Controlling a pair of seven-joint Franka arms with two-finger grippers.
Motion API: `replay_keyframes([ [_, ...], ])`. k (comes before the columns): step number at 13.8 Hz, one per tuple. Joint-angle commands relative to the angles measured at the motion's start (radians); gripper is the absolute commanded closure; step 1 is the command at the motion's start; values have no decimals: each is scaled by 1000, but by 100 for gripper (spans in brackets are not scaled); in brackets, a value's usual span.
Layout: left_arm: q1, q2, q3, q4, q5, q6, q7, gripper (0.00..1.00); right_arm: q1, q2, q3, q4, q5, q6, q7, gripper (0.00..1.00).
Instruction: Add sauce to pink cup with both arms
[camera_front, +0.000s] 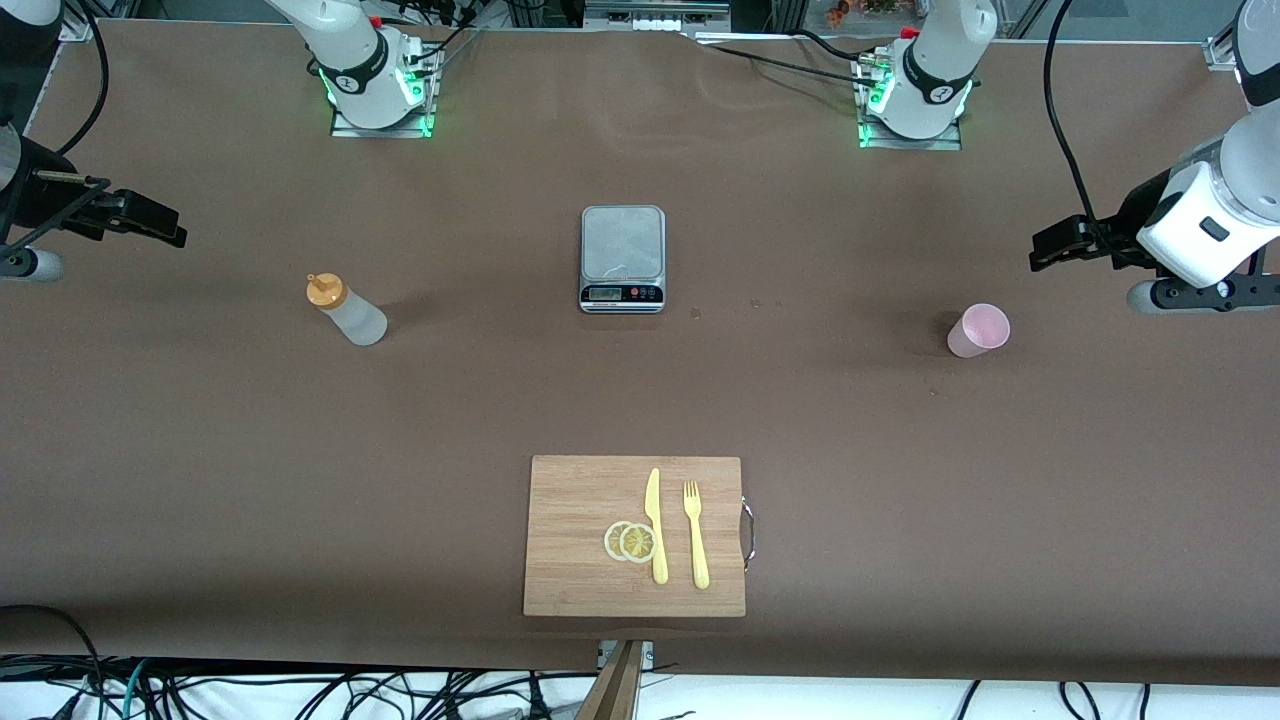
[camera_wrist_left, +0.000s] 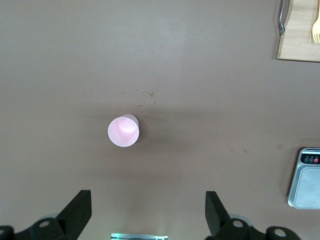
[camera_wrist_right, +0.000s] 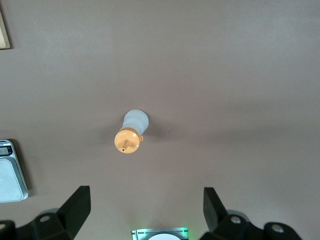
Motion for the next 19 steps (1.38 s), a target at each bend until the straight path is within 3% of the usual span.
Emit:
replay_keyframes([
  [1,-4,-9,2,-8,-12,9,0,0,0,3,-3,12,0,-13,12,0],
  [19,-4,-1,2,9,-12,9,4,0,-3,3,-7,12,1,-3,6,0],
])
